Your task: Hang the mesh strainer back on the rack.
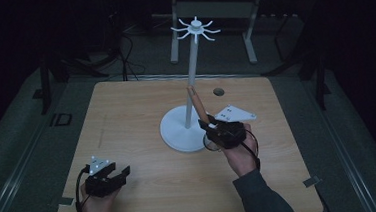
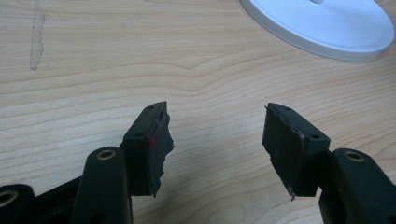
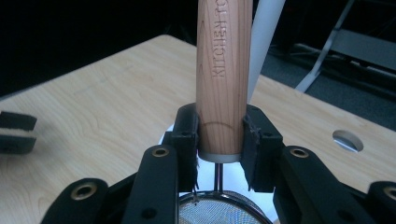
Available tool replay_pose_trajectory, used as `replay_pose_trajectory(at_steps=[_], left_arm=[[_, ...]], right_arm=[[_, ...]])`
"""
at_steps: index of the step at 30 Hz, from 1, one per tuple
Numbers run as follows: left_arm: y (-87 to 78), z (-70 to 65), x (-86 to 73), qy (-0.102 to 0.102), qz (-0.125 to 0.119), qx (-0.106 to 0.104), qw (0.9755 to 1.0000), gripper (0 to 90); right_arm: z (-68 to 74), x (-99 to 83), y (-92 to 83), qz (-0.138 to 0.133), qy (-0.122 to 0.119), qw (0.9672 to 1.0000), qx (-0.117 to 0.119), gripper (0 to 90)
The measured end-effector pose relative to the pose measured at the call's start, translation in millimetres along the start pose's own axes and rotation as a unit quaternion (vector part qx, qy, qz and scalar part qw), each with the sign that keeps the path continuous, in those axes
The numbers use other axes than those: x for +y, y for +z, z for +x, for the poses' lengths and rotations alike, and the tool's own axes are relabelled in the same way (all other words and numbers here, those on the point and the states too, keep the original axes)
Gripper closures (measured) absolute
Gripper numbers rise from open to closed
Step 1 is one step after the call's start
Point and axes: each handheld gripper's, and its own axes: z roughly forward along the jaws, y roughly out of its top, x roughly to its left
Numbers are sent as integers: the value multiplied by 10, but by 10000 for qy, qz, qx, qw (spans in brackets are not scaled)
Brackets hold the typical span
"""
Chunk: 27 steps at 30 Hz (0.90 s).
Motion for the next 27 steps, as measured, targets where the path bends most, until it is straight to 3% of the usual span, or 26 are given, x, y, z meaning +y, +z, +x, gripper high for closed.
replay_pose_trajectory(at_steps=[11, 27], left_arm=[[-1, 1, 0, -11, -6, 5, 10000, 414], [-4, 2, 2, -21, -18, 19, 10000, 414]], right_arm=[[-1, 82, -38, -301, 25, 9995, -57, 695], [-55, 195, -90, -636, 307, 9975, -63, 695]])
